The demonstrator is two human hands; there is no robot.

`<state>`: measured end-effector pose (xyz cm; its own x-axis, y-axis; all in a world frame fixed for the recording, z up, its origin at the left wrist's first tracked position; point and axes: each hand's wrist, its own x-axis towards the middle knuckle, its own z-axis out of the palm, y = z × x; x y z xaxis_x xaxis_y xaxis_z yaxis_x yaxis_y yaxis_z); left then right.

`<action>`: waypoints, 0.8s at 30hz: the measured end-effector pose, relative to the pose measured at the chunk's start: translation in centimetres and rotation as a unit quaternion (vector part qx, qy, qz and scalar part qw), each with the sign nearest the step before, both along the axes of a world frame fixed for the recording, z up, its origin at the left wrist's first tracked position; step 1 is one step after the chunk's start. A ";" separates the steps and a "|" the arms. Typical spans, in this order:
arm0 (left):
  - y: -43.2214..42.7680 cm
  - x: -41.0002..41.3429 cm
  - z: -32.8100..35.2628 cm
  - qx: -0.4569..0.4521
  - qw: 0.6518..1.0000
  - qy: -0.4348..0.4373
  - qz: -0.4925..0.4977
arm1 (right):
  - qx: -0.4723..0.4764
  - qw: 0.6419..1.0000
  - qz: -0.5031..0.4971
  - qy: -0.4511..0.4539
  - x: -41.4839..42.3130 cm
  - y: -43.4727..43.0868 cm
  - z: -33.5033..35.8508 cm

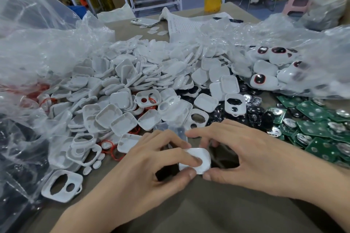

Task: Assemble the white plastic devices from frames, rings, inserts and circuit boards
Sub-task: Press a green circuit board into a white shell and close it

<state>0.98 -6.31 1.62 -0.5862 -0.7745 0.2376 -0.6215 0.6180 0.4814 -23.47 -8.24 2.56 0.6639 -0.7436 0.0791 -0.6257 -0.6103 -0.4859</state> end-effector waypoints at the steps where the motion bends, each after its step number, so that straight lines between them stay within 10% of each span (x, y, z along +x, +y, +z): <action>1: 0.0 0.0 0.0 -0.003 1.000 -0.003 0.000 | 0.001 1.000 0.000 0.000 0.0 0.0 0.0; 24: 0.2 -0.3 0.5 -0.100 0.992 -0.075 -0.023 | 0.077 0.996 -0.022 -0.026 -0.5 -0.4 -0.6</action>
<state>0.71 -6.11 2.08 -0.6604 -0.6925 0.2904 -0.6460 0.7211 0.2504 -23.95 -8.64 2.00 0.6289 -0.7775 -0.0054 -0.6217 -0.4987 -0.6040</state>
